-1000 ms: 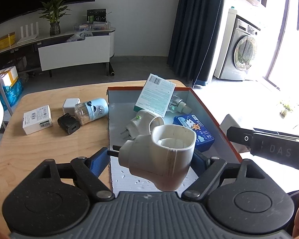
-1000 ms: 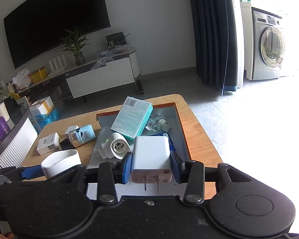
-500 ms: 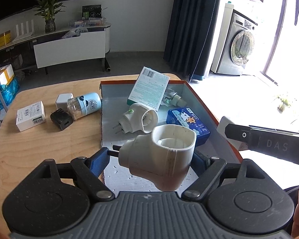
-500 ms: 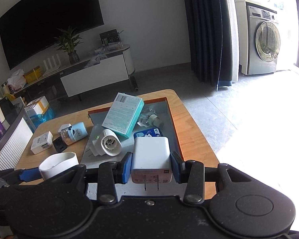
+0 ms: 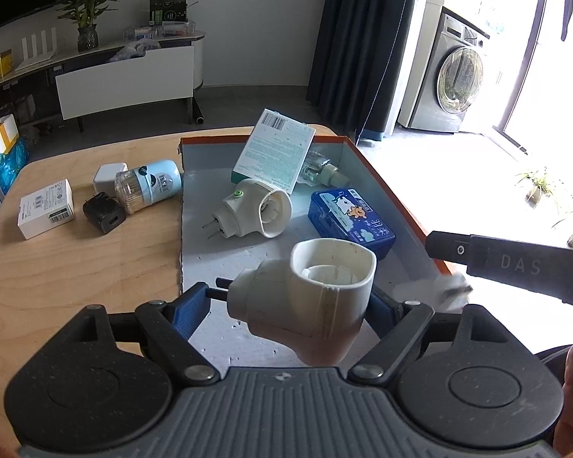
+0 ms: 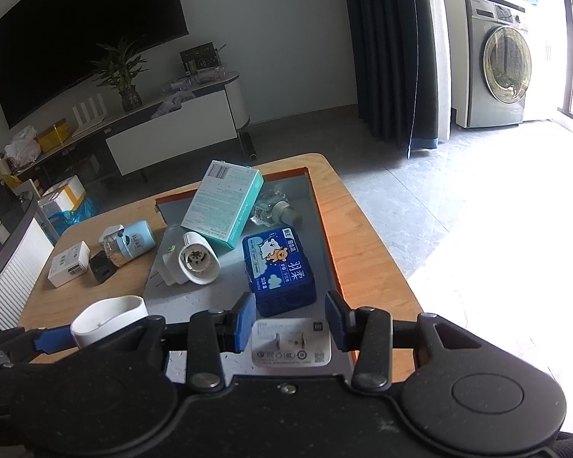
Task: Organize rigid objects
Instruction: 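Open the right tool to drop the white charger into the box, then lower and release the white plug adapter into the box with left tool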
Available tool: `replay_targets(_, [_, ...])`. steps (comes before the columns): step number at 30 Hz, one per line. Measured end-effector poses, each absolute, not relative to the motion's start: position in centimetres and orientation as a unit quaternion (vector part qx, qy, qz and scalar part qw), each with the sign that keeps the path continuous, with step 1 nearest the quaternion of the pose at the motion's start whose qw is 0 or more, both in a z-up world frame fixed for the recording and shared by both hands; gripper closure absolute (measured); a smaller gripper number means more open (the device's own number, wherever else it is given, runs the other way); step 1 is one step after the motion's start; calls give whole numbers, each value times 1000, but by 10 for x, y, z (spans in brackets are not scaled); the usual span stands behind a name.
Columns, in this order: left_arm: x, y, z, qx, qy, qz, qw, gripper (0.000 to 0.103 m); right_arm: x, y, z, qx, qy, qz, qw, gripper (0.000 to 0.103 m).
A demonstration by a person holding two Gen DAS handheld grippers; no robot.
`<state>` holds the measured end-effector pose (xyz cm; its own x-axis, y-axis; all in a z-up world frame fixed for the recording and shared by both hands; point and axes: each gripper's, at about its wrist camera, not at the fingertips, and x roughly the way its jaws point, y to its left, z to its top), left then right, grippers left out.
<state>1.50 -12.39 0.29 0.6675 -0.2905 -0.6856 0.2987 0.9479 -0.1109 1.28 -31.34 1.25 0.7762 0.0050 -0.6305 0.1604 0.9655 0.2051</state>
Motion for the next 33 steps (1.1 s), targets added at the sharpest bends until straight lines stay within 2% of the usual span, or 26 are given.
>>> replay_targets(23, [15,-118,6,-13,377,-164,911,16,10,-307,26,126,299,-35,945,50])
replay_targets(26, [16,-112,10,-14,375,-153,914,15,9,-304,28,122,297,-32,947,41])
replay_targets(28, [17,-108,13,-13,371,-144,917,13,9,-302,29,122,293,-29,948,31])
replay_targets(33, [21,-93,16,-17,370,-123,921,13,14,-290,31,110,294,-18,949,23])
